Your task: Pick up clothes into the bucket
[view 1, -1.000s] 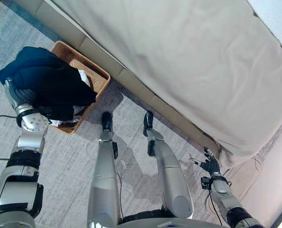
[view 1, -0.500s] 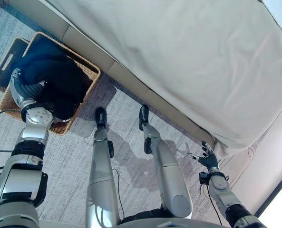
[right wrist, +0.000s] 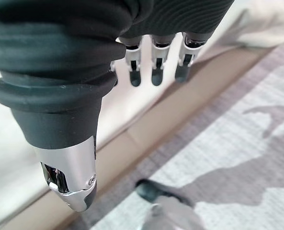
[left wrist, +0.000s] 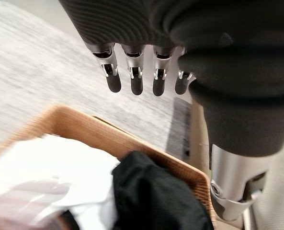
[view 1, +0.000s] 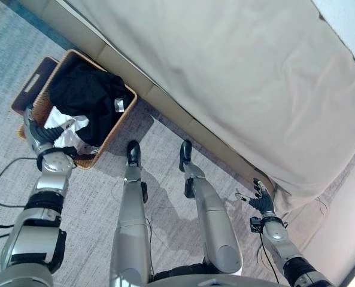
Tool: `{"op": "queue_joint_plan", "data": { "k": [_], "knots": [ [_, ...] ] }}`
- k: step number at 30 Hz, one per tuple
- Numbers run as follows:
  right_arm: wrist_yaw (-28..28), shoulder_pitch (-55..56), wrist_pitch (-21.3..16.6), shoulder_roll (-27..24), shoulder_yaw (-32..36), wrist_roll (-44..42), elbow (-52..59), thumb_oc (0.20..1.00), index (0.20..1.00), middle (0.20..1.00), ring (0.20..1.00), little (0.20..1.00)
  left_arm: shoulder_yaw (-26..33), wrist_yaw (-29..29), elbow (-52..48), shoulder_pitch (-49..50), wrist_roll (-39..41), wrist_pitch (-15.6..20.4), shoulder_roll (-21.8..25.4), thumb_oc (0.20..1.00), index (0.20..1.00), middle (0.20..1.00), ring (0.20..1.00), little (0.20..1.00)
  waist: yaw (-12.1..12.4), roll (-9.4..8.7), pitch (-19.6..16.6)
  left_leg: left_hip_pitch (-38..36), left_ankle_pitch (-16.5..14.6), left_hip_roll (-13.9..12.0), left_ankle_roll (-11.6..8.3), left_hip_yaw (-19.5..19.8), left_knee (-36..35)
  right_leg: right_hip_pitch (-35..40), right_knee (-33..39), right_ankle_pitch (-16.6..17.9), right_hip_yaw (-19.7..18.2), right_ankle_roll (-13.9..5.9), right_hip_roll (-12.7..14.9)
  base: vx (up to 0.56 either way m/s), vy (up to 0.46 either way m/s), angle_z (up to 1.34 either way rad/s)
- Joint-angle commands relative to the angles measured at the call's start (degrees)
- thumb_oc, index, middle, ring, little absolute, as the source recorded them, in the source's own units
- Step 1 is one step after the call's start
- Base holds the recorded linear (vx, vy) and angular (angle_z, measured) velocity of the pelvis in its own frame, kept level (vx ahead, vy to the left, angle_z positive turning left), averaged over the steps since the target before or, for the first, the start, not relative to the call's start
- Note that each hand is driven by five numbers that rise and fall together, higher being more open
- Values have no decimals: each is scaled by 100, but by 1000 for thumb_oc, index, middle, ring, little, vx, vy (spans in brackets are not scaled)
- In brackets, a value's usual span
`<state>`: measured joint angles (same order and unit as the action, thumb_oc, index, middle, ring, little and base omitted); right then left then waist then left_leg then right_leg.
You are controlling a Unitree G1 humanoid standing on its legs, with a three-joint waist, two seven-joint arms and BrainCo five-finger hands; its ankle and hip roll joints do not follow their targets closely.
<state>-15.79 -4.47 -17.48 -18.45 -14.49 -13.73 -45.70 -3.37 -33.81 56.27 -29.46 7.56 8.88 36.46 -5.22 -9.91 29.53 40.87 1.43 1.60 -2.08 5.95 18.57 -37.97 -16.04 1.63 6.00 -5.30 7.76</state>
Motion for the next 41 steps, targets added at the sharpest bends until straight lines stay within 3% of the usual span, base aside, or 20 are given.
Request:
{"op": "queue_joint_plan", "data": {
  "k": [1,5,9,11,14,18,32,41],
  "knots": [
    [-83,137,68,-280,28,121,16,1000,1000,1000,1000,1000,208,155,280,323,-87,121,-191,1000,1000,1000,1000,1000,139,271,26,-506,-273,213,12,65,79,507,-296,-211,-194,-263,346,0,0,0],
    [-123,112,156,-303,213,269,-93,1000,1000,1000,1000,1000,166,414,2,785,105,353,-680,1000,1000,1000,1000,1000,176,568,26,-1251,-207,295,24,129,-203,1171,-359,-332,-122,-239,451,23,-9,12],
    [-50,107,180,-255,383,341,-283,1000,1000,1000,1000,1000,-6,933,-495,1313,659,861,-1324,1000,1000,1000,1000,1000,184,834,-12,-2100,-111,340,-6,267,-612,1984,-218,-414,49,-212,482,35,-70,21],
    [6,204,205,-183,409,461,-540,1000,1000,1000,1000,1000,-144,1209,-723,1683,810,1035,-1694,1000,1000,1000,1000,1000,183,929,-328,-2461,-113,330,-26,294,-824,2276,-89,-459,95,-187,433,90,-84,16],
    [84,244,239,-142,437,521,-602,1000,1000,1000,1000,1000,-208,1555,-825,1927,1128,1108,-1889,1000,1000,1000,1000,1000,192,971,-588,-2637,-82,304,-38,296,-959,2475,69,-444,118,-178,366,89,-94,5],
    [291,377,304,-60,461,565,-843,1000,1000,1000,1000,1000,-497,2222,-866,2336,1188,1033,-2106,1000,1000,1000,1000,1000,191,1065,-1009,-3024,-105,249,-60,325,-1078,2843,207,-529,126,-114,235,93,-103,0],
    [1111,554,490,178,172,421,-1604,1000,1000,1000,1000,1000,-593,3078,794,2850,494,489,-2632,1000,1000,1000,1000,1000,240,934,-2026,-4022,-543,4,-171,-89,-805,4261,1397,-447,-139,-19,-161,83,-57,-13],
    [1284,690,564,387,164,274,-1841,1000,1000,1000,1000,1000,-659,3224,1144,3014,306,397,-2788,1000,1000,1000,1000,1000,185,915,-2361,-4508,-367,-131,-148,-195,-1590,4523,1582,-421,5,-47,-220,27,-10,-2]
  ]
}}
